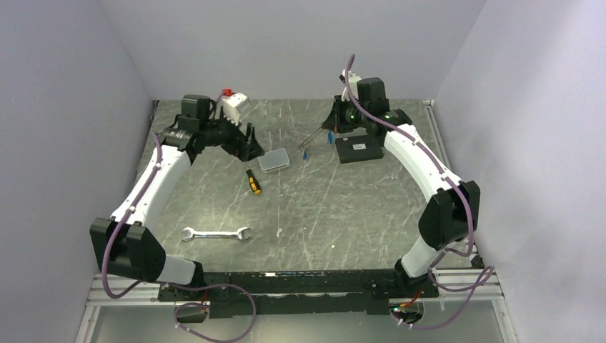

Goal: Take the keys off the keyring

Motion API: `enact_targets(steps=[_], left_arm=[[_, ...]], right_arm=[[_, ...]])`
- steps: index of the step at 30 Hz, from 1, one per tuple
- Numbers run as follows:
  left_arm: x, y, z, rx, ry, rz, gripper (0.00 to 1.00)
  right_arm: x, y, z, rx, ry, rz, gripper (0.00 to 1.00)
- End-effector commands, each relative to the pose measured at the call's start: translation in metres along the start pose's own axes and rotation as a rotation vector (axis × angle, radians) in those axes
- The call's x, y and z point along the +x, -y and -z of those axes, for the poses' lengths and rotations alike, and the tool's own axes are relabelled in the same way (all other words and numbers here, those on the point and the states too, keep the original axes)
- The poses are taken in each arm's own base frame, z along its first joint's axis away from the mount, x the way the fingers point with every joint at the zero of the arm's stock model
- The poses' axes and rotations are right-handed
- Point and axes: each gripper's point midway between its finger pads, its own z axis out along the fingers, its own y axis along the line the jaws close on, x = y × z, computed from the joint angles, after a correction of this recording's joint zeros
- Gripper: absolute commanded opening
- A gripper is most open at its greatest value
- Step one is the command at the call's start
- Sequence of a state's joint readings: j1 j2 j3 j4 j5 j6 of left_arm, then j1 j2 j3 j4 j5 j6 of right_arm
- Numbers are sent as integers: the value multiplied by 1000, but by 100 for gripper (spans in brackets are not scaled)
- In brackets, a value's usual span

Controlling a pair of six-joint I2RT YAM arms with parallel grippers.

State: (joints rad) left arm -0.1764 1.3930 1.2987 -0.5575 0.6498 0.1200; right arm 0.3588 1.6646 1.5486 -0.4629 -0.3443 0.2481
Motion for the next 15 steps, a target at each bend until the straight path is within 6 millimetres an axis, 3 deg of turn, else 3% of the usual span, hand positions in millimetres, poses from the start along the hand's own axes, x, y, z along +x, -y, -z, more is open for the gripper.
enact_targets(steps=[1,6,10,15], left_arm=[[-21,45,-11,136,6,-155,100],[-21,86,-36,195,-32,-275,99],[-20,98,-52,214,-38,-304,99],[-20,102,-75,170,-49,-363,86]], right_arm=[[-18,-31,28,-104,65,-49,0],[-12,-49,44,-172,59,-82,0],[-10,-56,53,-195,54,-96,0],[-4,-66,59,-241,27,-124,0]])
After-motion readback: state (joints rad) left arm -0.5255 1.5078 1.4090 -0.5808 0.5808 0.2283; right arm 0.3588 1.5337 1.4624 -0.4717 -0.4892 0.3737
